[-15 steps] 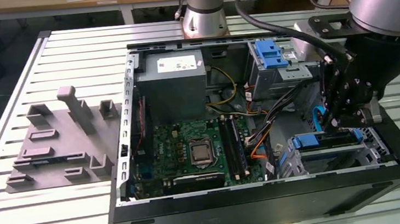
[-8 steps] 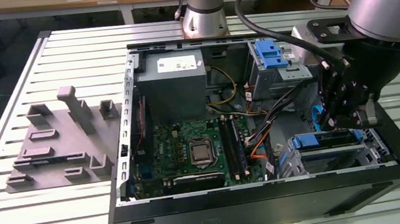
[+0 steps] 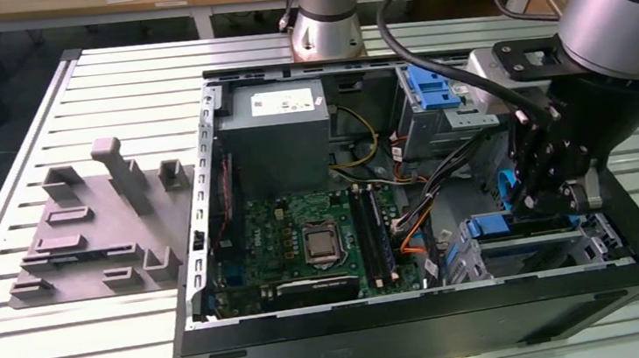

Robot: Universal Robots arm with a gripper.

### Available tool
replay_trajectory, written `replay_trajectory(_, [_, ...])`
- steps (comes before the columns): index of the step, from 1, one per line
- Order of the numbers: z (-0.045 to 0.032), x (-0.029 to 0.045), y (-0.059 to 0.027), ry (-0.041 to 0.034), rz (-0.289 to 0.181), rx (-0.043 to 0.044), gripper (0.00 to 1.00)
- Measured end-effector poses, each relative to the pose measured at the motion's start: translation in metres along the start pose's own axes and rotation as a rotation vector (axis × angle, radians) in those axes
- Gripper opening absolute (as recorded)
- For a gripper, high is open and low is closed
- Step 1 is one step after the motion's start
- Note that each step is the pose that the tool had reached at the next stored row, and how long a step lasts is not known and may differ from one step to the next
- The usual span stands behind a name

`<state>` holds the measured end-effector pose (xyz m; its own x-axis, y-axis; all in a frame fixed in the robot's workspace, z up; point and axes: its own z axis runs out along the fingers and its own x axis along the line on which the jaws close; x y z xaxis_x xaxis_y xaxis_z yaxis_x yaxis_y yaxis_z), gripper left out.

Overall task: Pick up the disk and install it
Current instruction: 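Insert the second disk wire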

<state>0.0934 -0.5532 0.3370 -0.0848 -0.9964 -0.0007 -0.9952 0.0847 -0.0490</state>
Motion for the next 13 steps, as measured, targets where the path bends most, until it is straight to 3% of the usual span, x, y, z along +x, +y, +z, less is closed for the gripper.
replay_trajectory(5, [0.0012,0.0034,-0.0002,-0.0150,0.001,-0.0013,0.16])
replay_trajectory(13, [0.0020,0.0046,-0.0018,-0.0194,0.001,-0.0016,0.16])
